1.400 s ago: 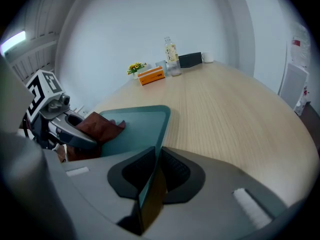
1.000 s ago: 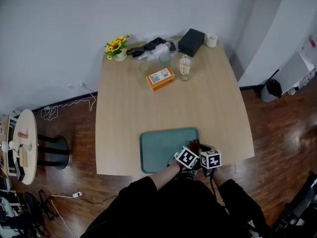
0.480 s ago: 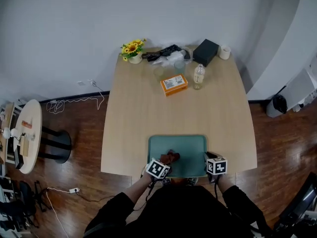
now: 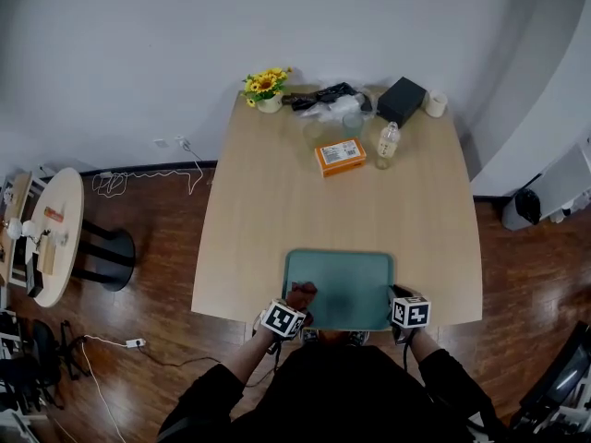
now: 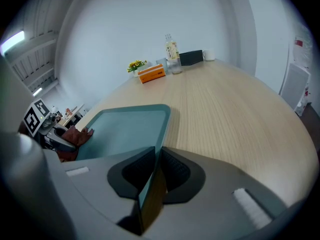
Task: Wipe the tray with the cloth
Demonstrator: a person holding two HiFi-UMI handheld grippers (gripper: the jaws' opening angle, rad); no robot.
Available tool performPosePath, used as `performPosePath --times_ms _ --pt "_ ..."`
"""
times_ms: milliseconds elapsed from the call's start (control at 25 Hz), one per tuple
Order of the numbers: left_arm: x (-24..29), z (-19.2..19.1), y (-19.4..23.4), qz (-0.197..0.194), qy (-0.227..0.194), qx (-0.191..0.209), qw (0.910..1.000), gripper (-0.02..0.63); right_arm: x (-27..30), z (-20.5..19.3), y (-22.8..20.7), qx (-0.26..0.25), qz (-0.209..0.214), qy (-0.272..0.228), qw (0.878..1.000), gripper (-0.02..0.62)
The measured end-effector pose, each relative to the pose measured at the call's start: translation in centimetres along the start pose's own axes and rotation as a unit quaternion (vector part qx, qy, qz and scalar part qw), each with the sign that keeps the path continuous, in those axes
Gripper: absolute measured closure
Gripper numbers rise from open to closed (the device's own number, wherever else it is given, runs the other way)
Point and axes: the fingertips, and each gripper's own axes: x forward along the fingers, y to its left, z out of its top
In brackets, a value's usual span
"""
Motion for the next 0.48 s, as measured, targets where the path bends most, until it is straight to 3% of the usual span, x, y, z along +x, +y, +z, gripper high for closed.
performPosePath --times_ms 240,480 --pt "3.5 4.4 -7.6 -0.059 0.019 0.095 0.9935 0.523 0.0 0.6 0.1 0.009 -0.003 -0.01 1.0 0.555" --pt "7.9 9.3 -16.7 -0.125 0.032 0.206 0.97 0.523 0.3 0.7 0.1 0.008 -0.004 -0.014 1.0 0.557"
